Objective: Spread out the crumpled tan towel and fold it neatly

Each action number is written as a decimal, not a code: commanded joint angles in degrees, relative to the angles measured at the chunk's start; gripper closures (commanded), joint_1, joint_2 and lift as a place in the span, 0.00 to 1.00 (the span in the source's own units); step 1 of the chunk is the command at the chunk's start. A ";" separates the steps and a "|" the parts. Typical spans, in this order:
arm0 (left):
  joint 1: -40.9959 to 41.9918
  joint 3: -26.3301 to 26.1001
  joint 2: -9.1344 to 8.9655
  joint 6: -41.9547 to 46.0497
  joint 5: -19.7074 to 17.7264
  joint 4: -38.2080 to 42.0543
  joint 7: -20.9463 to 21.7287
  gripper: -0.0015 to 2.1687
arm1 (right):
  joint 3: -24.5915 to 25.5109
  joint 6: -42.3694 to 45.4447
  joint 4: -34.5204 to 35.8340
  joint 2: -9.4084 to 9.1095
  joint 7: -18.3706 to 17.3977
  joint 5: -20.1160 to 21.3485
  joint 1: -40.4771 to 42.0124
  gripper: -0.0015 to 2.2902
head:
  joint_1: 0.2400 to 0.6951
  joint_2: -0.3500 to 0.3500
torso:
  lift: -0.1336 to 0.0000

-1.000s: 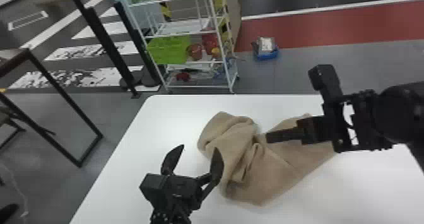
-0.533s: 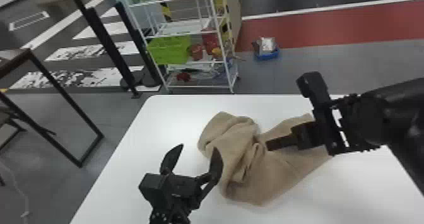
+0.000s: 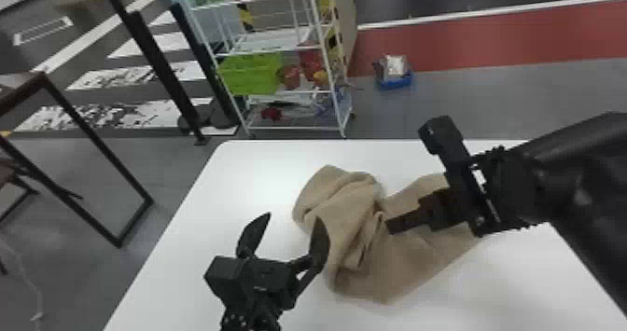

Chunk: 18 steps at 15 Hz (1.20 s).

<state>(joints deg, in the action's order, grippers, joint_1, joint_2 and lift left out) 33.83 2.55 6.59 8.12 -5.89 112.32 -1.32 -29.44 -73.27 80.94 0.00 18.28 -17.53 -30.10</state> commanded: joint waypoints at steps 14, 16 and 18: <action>0.01 0.62 0.00 0.18 -0.09 0.00 0.18 0.04 | -3.35 -1.92 6.16 -0.05 0.44 0.21 1.97 0.21 | 1.00 1.00 | 0.08; 0.09 0.62 0.00 0.18 -0.09 0.00 0.09 0.04 | -3.61 -2.10 7.21 -0.05 0.44 0.30 2.32 0.21 | 1.00 1.00 | 0.08; 0.09 0.62 0.00 0.18 -0.09 0.00 0.09 0.04 | -4.75 -1.05 6.33 -0.05 0.35 0.74 1.80 0.21 | 1.00 1.00 | 0.08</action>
<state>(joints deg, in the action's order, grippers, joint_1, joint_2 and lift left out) 33.91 3.16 6.59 8.30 -5.98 112.32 -1.23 -33.36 -75.02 87.88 0.00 18.64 -17.01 -27.93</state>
